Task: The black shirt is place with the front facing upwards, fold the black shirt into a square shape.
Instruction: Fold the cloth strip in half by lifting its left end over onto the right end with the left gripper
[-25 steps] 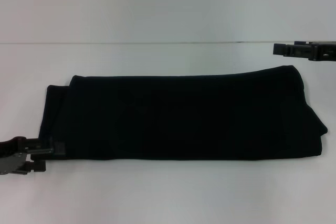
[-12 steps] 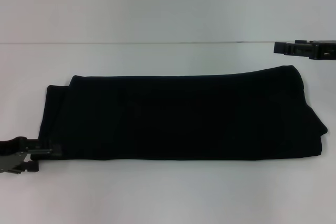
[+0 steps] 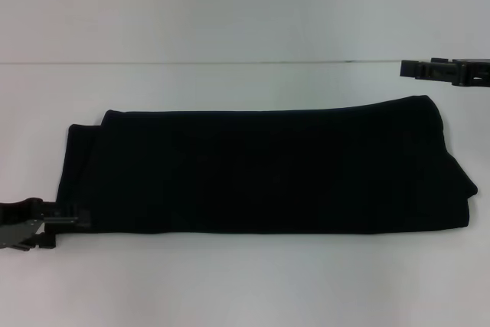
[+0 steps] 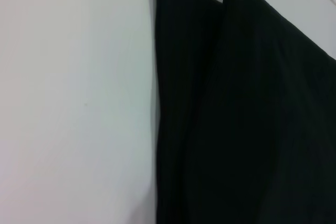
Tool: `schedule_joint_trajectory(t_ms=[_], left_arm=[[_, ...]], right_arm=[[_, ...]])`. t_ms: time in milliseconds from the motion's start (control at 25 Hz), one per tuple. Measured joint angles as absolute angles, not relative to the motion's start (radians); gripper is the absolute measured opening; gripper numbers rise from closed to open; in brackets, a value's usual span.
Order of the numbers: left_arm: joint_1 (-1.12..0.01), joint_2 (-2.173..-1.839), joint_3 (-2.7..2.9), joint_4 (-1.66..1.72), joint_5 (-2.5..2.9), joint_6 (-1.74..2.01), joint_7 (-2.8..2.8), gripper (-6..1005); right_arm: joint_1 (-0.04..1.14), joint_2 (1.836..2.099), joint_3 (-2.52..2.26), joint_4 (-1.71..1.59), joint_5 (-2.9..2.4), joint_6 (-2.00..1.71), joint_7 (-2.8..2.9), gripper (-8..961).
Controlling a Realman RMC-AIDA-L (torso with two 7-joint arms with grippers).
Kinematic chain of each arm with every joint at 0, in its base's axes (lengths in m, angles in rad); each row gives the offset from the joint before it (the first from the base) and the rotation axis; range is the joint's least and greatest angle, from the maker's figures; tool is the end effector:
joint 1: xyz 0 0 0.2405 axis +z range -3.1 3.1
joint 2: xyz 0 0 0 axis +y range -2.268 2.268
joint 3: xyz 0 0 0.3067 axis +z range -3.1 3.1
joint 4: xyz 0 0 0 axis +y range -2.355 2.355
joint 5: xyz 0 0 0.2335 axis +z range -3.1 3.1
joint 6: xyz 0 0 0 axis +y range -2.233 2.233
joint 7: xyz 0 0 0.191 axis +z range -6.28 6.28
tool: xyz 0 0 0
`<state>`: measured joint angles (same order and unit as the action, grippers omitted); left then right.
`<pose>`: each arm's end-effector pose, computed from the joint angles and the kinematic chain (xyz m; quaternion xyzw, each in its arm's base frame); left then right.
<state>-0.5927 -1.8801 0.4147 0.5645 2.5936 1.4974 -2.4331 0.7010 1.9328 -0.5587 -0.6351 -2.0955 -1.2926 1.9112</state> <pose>-0.4154 0.3869 0.0146 -0.6850 -0.7111 -0.0795 0.1372 0.3022 0.4978 0.0280 -0.8452 0.4132 0.2316 0.2474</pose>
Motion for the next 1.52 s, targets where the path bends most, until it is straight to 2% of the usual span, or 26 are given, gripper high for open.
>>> schedule_joint_trajectory(t_ms=[1400,1520], left_arm=[[-0.627,-1.879,0.419,0.564,2.615,1.440,-2.436,940],[-0.628,-1.879,0.419,0.566,2.616,1.419,-2.434,840]], right_arm=[[0.695,1.936,-0.544,-0.635,-2.095,-1.289,1.914,944],[0.695,1.936,-0.544,-0.635,-2.095,-1.289,1.914,944]])
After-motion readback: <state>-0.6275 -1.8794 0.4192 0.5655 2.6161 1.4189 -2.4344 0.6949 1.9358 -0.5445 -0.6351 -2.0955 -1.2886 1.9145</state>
